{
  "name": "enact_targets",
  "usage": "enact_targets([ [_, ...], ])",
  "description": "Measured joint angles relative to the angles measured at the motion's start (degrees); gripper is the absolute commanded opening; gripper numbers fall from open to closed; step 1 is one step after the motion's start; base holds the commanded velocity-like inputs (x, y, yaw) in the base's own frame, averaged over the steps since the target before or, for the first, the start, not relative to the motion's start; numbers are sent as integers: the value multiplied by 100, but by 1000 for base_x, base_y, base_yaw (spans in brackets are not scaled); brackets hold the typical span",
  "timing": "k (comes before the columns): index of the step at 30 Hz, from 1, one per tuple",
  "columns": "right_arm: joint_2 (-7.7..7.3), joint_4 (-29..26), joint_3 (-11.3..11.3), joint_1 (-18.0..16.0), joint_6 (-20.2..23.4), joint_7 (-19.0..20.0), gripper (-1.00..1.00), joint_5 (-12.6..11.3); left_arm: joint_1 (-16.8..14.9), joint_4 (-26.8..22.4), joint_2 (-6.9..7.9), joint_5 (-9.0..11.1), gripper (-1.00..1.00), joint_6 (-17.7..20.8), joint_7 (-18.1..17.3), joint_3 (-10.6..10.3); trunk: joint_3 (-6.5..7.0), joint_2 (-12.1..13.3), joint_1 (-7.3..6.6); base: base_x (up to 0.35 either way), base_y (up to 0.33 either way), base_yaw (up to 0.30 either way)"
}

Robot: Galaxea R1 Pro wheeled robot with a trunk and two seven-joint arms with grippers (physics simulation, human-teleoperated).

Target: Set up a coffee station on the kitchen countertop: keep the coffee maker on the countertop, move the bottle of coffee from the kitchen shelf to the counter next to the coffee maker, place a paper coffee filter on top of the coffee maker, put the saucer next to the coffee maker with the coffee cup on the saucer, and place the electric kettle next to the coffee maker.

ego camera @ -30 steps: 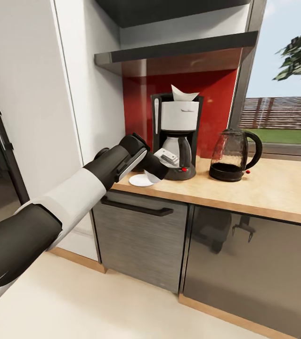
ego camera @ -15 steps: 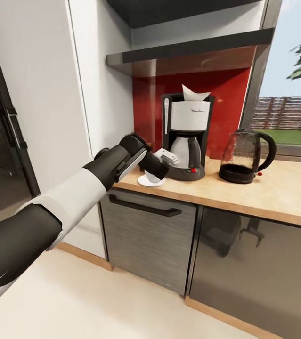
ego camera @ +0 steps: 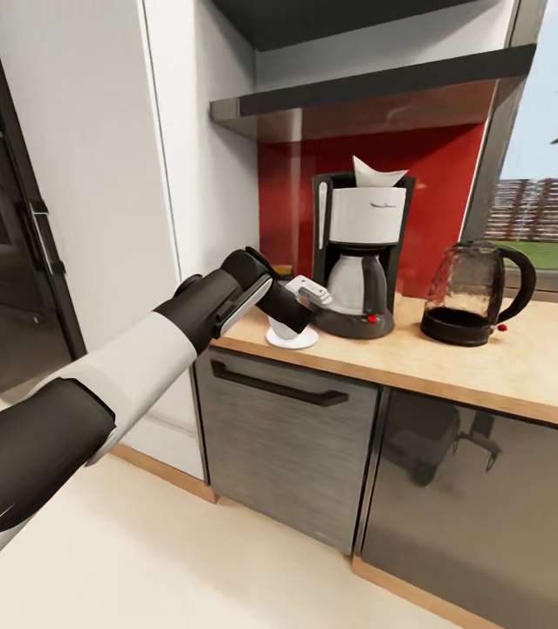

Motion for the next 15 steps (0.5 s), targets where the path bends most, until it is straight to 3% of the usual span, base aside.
enact_targets([
  [15, -4, 0, -4, 0, 1, -3, 100, 0, 0, 0, 0, 0, -100, -8, 0, -3, 0, 0, 1, 81, -2, 0],
])
